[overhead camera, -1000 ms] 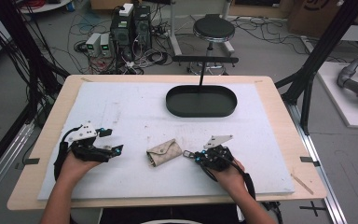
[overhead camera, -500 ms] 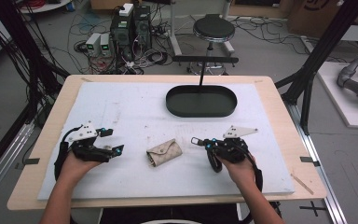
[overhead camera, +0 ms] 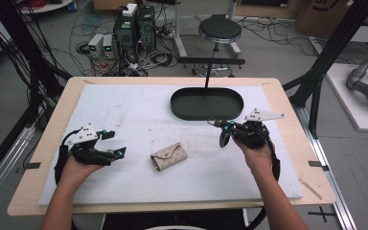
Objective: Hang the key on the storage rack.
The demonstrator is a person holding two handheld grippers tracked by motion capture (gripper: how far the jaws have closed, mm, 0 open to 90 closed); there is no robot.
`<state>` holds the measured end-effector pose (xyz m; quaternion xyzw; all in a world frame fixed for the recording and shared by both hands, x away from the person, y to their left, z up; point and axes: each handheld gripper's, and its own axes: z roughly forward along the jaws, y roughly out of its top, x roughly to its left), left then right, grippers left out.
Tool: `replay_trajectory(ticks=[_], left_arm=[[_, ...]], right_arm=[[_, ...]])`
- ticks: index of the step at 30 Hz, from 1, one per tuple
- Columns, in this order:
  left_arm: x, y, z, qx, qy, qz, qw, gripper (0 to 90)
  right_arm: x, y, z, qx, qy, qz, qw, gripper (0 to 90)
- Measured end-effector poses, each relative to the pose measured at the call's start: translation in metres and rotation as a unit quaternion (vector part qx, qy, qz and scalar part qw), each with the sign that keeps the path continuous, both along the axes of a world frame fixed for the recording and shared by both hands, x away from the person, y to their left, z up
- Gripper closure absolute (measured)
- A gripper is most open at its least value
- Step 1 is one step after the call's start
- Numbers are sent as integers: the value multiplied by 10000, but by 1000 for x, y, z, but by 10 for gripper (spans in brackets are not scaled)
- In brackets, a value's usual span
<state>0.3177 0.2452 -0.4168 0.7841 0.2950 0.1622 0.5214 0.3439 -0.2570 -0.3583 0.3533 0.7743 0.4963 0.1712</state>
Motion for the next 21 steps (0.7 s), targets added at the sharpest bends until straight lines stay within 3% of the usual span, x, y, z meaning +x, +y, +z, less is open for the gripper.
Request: replay_trajectory(ticks=[11,21], left_arm=[[1,-1,-2,-3,52,7,10000,183],[1,0,-2,-20,67,19,10000,183]], right_arm=[[43,-22,25,143,5,-525,9985,897],[85,-12,47,104,-80,-702,9975,898]])
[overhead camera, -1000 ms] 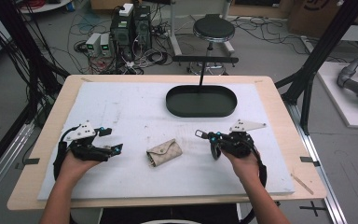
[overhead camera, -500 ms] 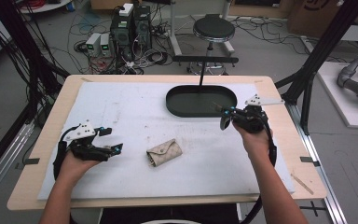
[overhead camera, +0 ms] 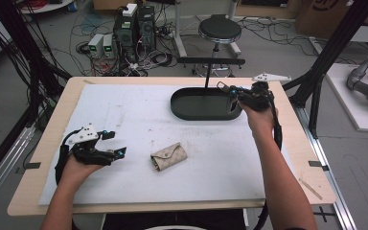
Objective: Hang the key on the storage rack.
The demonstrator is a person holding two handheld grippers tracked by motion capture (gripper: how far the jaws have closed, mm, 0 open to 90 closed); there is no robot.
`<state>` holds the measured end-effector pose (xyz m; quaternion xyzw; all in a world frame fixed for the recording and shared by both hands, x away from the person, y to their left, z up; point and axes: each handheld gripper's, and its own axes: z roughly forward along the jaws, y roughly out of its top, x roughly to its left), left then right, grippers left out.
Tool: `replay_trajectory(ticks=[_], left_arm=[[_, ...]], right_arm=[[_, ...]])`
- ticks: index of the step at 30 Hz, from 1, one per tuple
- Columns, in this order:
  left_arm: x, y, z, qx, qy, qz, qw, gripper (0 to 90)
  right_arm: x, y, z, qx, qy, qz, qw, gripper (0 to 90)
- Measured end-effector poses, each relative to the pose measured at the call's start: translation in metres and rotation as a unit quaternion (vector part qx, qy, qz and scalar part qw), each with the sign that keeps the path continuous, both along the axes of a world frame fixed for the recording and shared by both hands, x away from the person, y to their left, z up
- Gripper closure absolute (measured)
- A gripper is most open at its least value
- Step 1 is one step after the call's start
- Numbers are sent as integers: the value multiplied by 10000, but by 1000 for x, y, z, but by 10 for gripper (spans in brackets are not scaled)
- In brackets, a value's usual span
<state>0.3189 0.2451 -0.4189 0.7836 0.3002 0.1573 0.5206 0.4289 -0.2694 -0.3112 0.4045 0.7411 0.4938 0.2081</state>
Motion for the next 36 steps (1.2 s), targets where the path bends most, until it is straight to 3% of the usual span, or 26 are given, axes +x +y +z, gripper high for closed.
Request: replay_trajectory(ticks=[4,16,19,24,36], left_arm=[[1,0,-1,31,13,-7,10000,183],[2,0,-2,20,57,26,10000,185],[2,0,-2,14,66,34,10000,185],[2,1,-3,27,64,25,10000,185],[2,0,-3,57,77,8,10000,185]], right_arm=[[21,3,7,-60,-31,-158,9999,898],[62,6,12,-137,117,-489,9986,898],[67,6,11,-122,78,-542,9984,897],[79,3,2,-57,209,-699,9973,897],[87,5,-4,-13,154,-871,9961,896]])
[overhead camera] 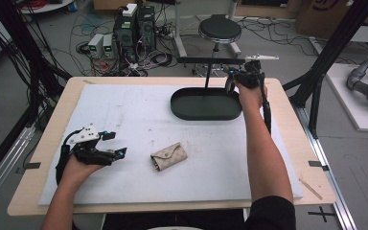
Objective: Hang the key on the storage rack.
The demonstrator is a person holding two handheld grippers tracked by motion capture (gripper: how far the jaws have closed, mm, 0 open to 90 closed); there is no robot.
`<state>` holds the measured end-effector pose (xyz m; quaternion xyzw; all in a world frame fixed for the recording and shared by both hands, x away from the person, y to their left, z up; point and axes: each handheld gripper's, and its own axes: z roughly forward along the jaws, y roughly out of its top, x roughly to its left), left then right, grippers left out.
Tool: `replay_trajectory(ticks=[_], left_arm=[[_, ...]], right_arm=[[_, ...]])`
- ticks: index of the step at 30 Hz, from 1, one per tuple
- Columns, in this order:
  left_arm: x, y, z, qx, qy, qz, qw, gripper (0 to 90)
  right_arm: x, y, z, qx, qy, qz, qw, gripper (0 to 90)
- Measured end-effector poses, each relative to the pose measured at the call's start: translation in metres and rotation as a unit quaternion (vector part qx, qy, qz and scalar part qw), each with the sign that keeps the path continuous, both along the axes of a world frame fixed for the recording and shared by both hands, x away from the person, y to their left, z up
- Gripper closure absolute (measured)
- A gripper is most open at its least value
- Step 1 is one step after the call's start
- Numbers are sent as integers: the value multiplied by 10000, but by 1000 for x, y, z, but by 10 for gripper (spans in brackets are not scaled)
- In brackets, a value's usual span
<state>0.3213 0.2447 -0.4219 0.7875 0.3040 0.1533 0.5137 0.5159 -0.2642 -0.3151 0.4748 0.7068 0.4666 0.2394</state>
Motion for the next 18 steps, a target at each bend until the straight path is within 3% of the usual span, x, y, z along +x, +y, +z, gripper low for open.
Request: replay_trajectory(ticks=[6,8,9,16,18], left_arm=[[0,0,0,-2,18,-17,10000,185],[0,0,0,-3,12,-17,10000,185],[0,0,0,-6,7,-19,10000,185],[0,-1,0,-19,8,-45,10000,185],[0,-2,0,-20,-1,-39,10000,185]], right_arm=[[1,3,3,-173,-78,-16,9998,876],[-1,4,4,-260,-213,-31,9994,814],[-3,6,7,-403,-329,-125,9986,733],[-16,8,13,-798,-335,-67,9962,626],[-25,8,14,-929,-342,96,9950,541]])
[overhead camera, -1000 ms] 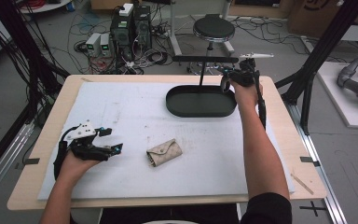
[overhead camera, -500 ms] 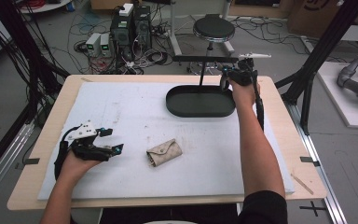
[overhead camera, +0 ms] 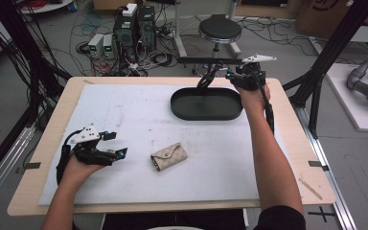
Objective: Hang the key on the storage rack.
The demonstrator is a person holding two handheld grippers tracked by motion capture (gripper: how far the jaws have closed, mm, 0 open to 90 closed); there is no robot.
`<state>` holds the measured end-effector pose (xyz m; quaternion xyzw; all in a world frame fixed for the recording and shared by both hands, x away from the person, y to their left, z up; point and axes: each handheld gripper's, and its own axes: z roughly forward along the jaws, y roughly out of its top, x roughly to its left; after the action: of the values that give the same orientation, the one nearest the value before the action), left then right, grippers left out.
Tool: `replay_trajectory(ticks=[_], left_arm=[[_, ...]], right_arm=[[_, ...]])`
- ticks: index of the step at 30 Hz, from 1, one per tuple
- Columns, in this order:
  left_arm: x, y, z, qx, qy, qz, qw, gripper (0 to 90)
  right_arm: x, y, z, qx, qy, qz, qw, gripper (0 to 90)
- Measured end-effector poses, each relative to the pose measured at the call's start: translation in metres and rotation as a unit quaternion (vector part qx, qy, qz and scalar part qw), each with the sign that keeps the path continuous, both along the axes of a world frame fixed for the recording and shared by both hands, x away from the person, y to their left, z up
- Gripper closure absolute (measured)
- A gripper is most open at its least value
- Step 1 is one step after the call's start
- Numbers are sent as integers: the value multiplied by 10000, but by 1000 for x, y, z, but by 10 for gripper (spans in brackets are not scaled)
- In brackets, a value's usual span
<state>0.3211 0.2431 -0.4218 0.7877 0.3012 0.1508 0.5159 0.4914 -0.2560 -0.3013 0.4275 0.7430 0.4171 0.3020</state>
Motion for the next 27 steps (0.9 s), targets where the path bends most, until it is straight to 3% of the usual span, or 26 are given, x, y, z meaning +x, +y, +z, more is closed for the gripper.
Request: replay_trajectory(ticks=[1,2,5,8,9,11,16,19,24,27], left_arm=[[0,0,0,-9,2,6,10000,185],[0,0,0,-21,3,12,10000,185],[0,-1,1,-21,3,11,10000,185],[0,-2,1,-3,7,-2,10000,185],[0,-3,1,9,12,-2,10000,185],[0,-3,1,-5,17,-7,10000,185],[0,-4,1,-5,34,-12,10000,185],[-1,-4,2,-1,20,-26,10000,185],[-1,-4,1,-4,31,-16,10000,185],[-1,-5,1,8,37,-24,10000,185]], right_arm=[[0,0,0,0,0,0,10000,541],[-5,0,1,-175,148,121,9997,497],[-17,-1,0,-266,92,243,9993,481],[-25,-4,-3,-228,120,319,9992,436],[-32,-6,-8,-207,332,394,9985,404],[-41,-9,-14,-248,296,514,9979,397],[-52,-10,-18,-183,574,446,9972,370],[-62,-9,-20,-158,425,636,9969,361],[-75,-8,-28,-252,538,869,9944,300],[-84,-12,-36,-166,542,934,9940,275]])
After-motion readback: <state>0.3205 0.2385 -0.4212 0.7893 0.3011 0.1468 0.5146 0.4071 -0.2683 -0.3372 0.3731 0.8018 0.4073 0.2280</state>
